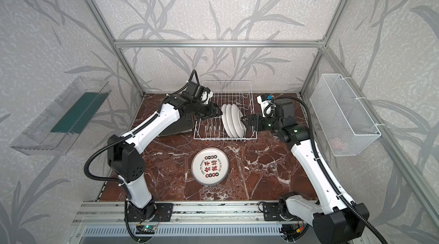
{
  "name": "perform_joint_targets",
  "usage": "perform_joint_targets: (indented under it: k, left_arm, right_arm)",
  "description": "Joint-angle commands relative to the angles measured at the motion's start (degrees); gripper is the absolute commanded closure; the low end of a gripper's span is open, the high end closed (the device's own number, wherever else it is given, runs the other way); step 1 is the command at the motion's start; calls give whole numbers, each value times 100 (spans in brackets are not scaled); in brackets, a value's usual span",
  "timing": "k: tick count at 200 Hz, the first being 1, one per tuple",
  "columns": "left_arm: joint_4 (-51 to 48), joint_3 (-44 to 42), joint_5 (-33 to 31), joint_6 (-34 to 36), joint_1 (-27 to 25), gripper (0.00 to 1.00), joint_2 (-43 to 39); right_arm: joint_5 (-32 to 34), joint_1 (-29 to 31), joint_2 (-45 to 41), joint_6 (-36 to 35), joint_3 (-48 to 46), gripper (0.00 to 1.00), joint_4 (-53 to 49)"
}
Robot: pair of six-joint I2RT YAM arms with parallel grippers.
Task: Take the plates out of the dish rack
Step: 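Raise the left gripper and move it over the rack to the flower plates, then lower the left gripper and close it on the nearest flower plate's rim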
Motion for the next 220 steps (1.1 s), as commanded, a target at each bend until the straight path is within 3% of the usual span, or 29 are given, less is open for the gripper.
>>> perform_joint_targets:
  k: [1,38,124,220]
  left_arm:
    - [-163,224,-32,-89,13,56,205]
    - [39,218,70,-214,16,65,395]
    - [493,87,298,-556,-14,66,575]
    - [539,281,425,-847,-74,79,934]
  right_arm:
    - [22,-46,-173,-36,-103,1,-102]
    - [-110,-84,-197,-27,-94,1,-141]
    - [-219,-117,-230,17,-103,1,-133]
    - [-212,-125,-233,-66,-140,1,-62]
